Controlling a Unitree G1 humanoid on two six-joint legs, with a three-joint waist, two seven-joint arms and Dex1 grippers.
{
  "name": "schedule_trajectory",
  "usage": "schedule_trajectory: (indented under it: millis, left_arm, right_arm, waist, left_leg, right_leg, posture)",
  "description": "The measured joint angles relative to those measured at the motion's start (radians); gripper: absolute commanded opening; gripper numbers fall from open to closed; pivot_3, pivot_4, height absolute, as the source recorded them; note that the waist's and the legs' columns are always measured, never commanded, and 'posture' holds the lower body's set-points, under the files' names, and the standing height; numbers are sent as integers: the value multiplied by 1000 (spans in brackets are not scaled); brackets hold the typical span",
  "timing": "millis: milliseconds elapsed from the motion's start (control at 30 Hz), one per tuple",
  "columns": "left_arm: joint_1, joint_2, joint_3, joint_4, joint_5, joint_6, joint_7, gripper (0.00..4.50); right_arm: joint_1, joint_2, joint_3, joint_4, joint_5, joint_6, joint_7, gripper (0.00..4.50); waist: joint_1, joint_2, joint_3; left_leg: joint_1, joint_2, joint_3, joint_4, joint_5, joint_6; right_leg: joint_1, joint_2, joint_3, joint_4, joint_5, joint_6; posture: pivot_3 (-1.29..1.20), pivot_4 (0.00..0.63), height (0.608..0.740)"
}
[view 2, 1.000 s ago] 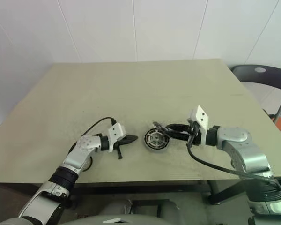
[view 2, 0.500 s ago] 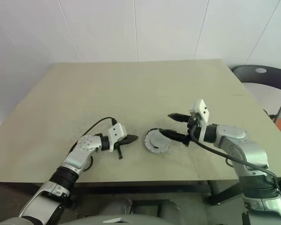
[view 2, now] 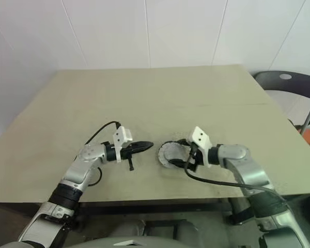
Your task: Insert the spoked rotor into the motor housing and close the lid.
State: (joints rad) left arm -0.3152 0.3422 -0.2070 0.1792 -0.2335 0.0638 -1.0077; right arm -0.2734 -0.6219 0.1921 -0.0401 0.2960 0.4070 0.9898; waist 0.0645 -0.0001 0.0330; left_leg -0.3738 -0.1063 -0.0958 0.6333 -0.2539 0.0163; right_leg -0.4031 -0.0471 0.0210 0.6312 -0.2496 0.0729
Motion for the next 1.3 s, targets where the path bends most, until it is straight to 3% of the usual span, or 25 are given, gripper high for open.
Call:
schedule_trajectory:
  millis: [400,600,900,1300]
  left_arm:
    - [8,33,26,-35,-18,36,-10,0]
    - [8,32,26,-34,-16,35,-3,0]
    - [6,33,25,-14,6,18,8,0]
    - [4,37,24,7,24,7,8,0]
  right_arm:
    - [-23,10,30,43,-28,-18,57,4484]
    - [-28,14,28,48,-36,-20,57,3200]
    - [-48,111,-74,74,74,71,16,3201]
    - [-38,88,-47,74,21,63,8,3201]
  waist:
    - [0,0,0]
    - [0,0,0]
    - [-2,0,0]
    - [-1,0,0]
  left_leg:
    - [0,0,0,0,0,0]
    - [0,0,0,0,0,0]
    - [0,0,0,0,0,0]
    - [0,0,2,-1,0,0]
  right_leg:
    - [0,0,0,0,0,0]
    - [0,0,0,0,0,0]
    - [-1,0,1,1,0,0]
    - [-1,0,2,0,0,0]
  posture:
    - [0,0,740]
    - [0,0,740]
    - [0,0,740]
    - [0,0,740]
